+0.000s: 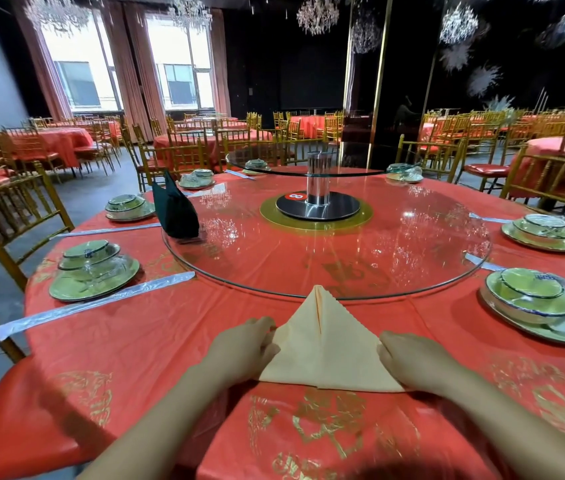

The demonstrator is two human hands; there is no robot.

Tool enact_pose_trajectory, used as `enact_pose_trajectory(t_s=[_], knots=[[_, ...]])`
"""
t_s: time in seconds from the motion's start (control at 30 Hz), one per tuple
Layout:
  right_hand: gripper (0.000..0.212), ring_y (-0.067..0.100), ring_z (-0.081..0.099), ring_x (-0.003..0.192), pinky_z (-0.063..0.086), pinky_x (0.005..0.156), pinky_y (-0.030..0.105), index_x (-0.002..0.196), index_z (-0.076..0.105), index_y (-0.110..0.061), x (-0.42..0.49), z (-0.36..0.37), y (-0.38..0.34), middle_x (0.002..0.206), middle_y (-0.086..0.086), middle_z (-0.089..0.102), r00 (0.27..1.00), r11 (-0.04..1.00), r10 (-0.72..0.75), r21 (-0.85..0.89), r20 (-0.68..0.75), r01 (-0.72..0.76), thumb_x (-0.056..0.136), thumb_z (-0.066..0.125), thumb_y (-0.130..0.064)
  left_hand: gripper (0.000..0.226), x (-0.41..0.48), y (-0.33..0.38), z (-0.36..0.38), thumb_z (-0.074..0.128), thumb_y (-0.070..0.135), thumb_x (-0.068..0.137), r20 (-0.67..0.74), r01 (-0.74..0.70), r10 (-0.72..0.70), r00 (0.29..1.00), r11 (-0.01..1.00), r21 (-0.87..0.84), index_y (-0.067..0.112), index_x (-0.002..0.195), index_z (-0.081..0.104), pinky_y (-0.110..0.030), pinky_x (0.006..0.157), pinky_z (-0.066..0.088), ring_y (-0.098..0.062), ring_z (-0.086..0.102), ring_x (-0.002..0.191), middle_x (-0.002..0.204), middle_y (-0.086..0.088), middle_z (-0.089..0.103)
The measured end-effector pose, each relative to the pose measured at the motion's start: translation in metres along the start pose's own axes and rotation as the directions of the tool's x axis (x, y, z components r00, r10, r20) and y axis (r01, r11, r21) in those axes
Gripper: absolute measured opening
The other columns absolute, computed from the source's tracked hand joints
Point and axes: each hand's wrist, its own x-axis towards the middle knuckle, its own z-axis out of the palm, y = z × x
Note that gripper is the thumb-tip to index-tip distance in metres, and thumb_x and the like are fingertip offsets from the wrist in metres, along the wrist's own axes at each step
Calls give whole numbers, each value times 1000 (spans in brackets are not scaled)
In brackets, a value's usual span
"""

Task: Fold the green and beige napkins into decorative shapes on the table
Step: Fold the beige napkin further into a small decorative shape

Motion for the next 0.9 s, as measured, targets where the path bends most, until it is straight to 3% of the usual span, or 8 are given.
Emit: enact_pose_trajectory(t_s=[0.13,0.23,0.33,0.43,0.53,0.63,0.8,0.9], knots=[[35,32,53,108,30,71,34,64,19,-24,-4,-5,1,119,14,58,999,999,-42,22,13,41,99,23,-24,45,9,15,-3,41,46,93,-105,-37,43,993,997,64,27,133,36,-37,87,42,-27,50,112,122,-4,48],[35,31,53,107,29,70,33,64,19,-23,-7,-8,0,118,14,58,998,997,-67,34,13,67,99,23,-22,49,22,30,2,38,41,95,-219,-191,179,959,981,-35,30,142,28,-39,104,34,-22,33,132,146,-1,32],[36,30,51,99,26,70,31,64,18,-24,-9,-10,0,119,15,56,997,996,-75,58,9,74,99,23,-24,57,32,43,8,30,47,97,-92,-240,228,969,960,-146,25,148,15,-40,115,19,-16,12,143,157,3,12],[35,25,42,86,25,69,31,64,21,-22,-9,-10,3,115,16,57,998,993,-68,96,8,67,99,25,-23,76,30,49,16,16,65,87,62,-201,208,976,975,-97,22,149,10,-38,116,15,-14,9,144,158,3,8],[33,20,37,83,25,69,31,64,25,-21,-9,-9,5,103,15,57,998,987,-57,150,1,57,97,28,-24,108,28,48,21,-14,78,59,96,-215,216,972,976,-23,23,149,8,-36,112,13,-14,7,144,158,3,5],[33,25,45,87,24,67,31,64,26,-21,-8,-7,5,102,16,58,999,987,-46,154,-19,48,97,29,-24,121,30,46,26,-27,83,50,97,-216,216,972,976,-13,22,149,6,-37,113,12,-15,6,145,158,2,5],[33,32,52,105,26,68,33,65,24,-22,-5,-1,3,111,15,60,1000,990,2,140,-29,2,97,28,-28,114,28,47,28,-22,79,55,111,-186,188,976,982,-28,21,149,4,-37,114,9,-15,5,145,158,2,4],[38,30,53,103,26,66,34,65,21,-23,-7,0,3,80,1,51,1000,984,9,180,-21,-5,98,31,-40,86,29,48,27,-1,70,78,125,-169,174,977,984,-48,23,149,4,-37,116,7,-14,4,145,158,4,4]])
